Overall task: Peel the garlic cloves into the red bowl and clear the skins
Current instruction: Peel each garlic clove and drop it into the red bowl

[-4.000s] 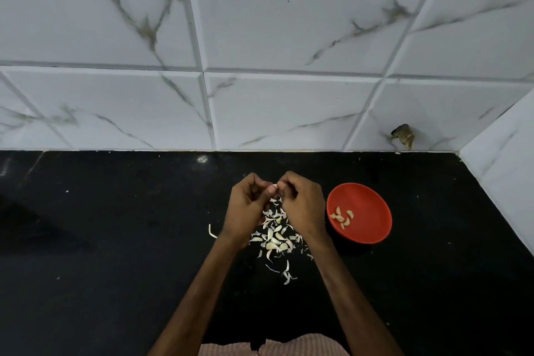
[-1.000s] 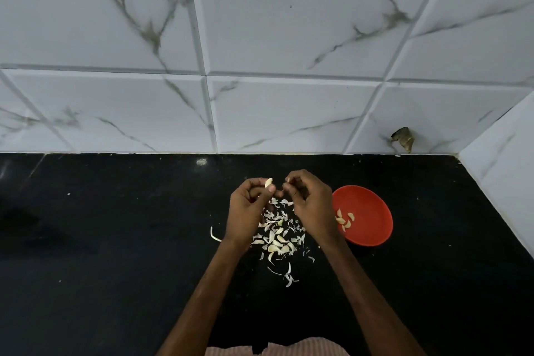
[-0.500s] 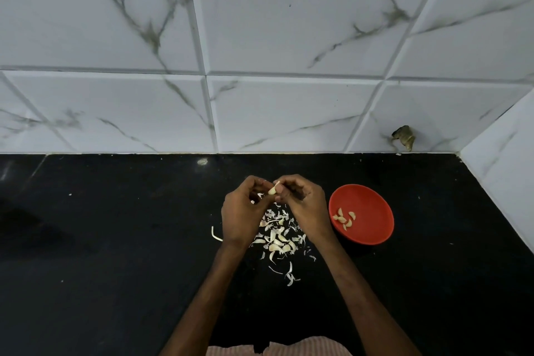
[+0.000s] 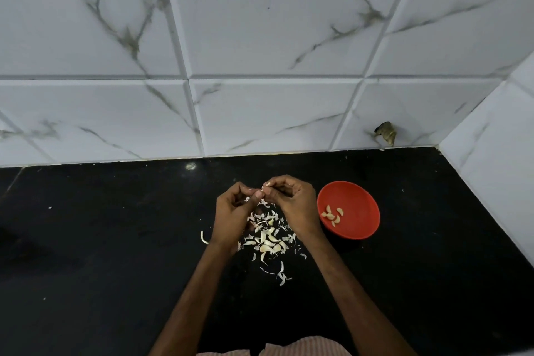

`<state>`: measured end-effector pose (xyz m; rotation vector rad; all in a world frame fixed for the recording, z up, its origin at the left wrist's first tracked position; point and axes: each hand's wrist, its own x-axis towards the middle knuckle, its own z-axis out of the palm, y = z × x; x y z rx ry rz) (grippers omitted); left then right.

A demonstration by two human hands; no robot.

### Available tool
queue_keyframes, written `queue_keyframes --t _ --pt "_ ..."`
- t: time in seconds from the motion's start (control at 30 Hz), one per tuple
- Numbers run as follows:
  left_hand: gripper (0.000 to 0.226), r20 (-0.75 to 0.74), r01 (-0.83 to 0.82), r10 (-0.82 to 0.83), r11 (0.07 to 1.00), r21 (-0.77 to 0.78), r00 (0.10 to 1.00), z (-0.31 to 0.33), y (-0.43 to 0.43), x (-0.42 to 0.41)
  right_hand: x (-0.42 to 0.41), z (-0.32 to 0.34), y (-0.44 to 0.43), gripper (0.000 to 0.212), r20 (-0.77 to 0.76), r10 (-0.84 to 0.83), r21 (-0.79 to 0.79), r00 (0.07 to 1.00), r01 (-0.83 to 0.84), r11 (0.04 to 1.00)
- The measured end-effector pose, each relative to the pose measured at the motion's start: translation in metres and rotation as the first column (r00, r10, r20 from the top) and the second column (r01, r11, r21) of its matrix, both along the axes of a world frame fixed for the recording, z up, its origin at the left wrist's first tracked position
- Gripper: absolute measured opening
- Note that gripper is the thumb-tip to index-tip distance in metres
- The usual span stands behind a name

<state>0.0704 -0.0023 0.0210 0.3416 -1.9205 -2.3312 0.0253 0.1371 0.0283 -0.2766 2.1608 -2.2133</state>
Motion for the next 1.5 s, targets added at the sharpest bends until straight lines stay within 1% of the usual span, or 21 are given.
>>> queue_keyframes --t 0.1,0.2,0.23,0.33,0.37,0.43,0.5,0.53,0.63,0.77,0.83,0.93,1.03,1.07,1.13,1.2,1.23,1.3,1.4,1.47,1.5 --pt "0.01 0.043 -0.036 0.032 0.995 0.089 0.999 -0.003 0.004 -0.003 -0.001 -0.007 -0.004 0.013 0.023 -0.113 0.086 0.993 0.11 0.99" --pt "0.008 0.077 -0.065 0.054 0.987 0.148 0.996 -0.007 0.006 -0.008 -0.002 -0.021 -0.001 0.017 -0.077 -0.245 0.38 0.967 0.255 0.889" --pt "0.008 0.097 -0.07 0.055 0.984 0.163 0.994 -0.009 0.007 -0.009 -0.001 -0.027 0.0 0.01 -0.093 -0.234 0.477 0.968 0.25 0.843" --pt "0.006 0.14 -0.085 0.059 0.979 0.187 0.988 -0.015 0.013 -0.012 0.006 -0.044 0.005 0.028 -0.005 -0.123 0.679 0.992 0.094 0.728" --pt "0.007 0.148 -0.089 0.062 0.978 0.188 0.987 -0.018 0.016 -0.012 0.008 -0.048 0.006 0.026 0.003 -0.093 0.748 0.996 0.059 0.661" --pt "0.008 0.169 -0.099 0.067 0.977 0.188 0.983 -0.024 0.021 -0.013 0.011 -0.051 0.007 0.017 -0.002 -0.079 0.86 0.997 0.042 0.508" --pt "0.009 0.2 -0.11 0.072 0.977 0.184 0.977 -0.033 0.026 -0.014 0.014 -0.054 0.008 0.022 -0.025 -0.1 0.907 0.995 0.064 0.415" --pt "0.009 0.214 -0.114 0.075 0.978 0.174 0.974 -0.037 0.029 -0.015 0.015 -0.054 0.009 0.02 -0.035 -0.104 0.907 0.994 0.075 0.413" --pt "0.011 0.243 -0.126 0.094 0.984 0.122 0.966 -0.05 0.038 -0.017 0.014 -0.06 0.015 0.011 -0.004 -0.09 0.865 0.996 0.049 0.499" --pt "0.01 0.248 -0.169 0.149 0.984 0.062 0.957 -0.064 0.044 -0.022 0.007 -0.066 0.023 0.029 0.108 -0.011 0.874 0.994 -0.089 0.478" --pt "0.009 0.252 -0.185 0.17 0.982 0.038 0.953 -0.068 0.046 -0.025 0.003 -0.068 0.029 0.038 0.091 -0.02 0.886 0.996 -0.072 0.458" --pt "0.006 0.242 -0.198 0.186 0.98 0.024 0.952 -0.071 0.051 -0.028 0.001 -0.073 0.036 0.013 0.065 -0.02 0.834 0.998 -0.043 0.55" --pt "0.005 0.225 -0.219 0.208 0.975 0.026 0.952 -0.071 0.056 -0.03 0.002 -0.074 0.039 0.035 0.087 0.002 0.77 0.996 -0.068 0.634" --pt "0.006 0.232 -0.233 0.22 0.972 0.03 0.948 -0.071 0.058 -0.03 0.002 -0.075 0.04 0.035 0.085 0.018 0.76 0.996 -0.076 0.645" --pt "0.006 0.262 -0.258 0.239 0.965 0.039 0.935 -0.072 0.061 -0.029 0.001 -0.079 0.041 0.022 0.059 0.045 0.806 0.997 -0.074 0.587" --pt "0.008 0.295 -0.294 0.262 0.953 0.069 0.919 -0.072 0.062 -0.027 0.002 -0.082 0.045 0.027 0.032 0.072 0.864 0.997 -0.063 0.5" --pt "0.009 0.308 -0.314 0.276 0.946 0.082 0.911 -0.072 0.062 -0.026 0.004 -0.082 0.048 0.026 0.043 0.077 0.86 0.996 -0.076 0.504" --pt "0.01 0.321 -0.348 0.303 0.933 0.093 0.897 -0.072 0.061 -0.021 0.005 -0.089 0.055 0.013 0.06 0.105 0.814 0.993 -0.109 0.571" --pt "0.006 0.323 -0.368 0.319 0.925 0.1 0.891 -0.072 0.064 -0.014 0.001 -0.096 0.063 0.034 0.119 0.133 0.732 0.984 -0.178 0.658" --pt "0.006 0.325 -0.375 0.323 0.92 0.112 0.889 -0.07 0.068 -0.01 -0.002 -0.096 0.065 0.02 0.126 0.162 0.72 0.979 -0.202 0.664" --pt "0.006 0.333 -0.382 0.326 0.917 0.117 0.885 -0.068 0.07 -0.009 -0.002 -0.094 0.064 0.02 0.107 0.153 0.721 0.983 -0.182 0.668"
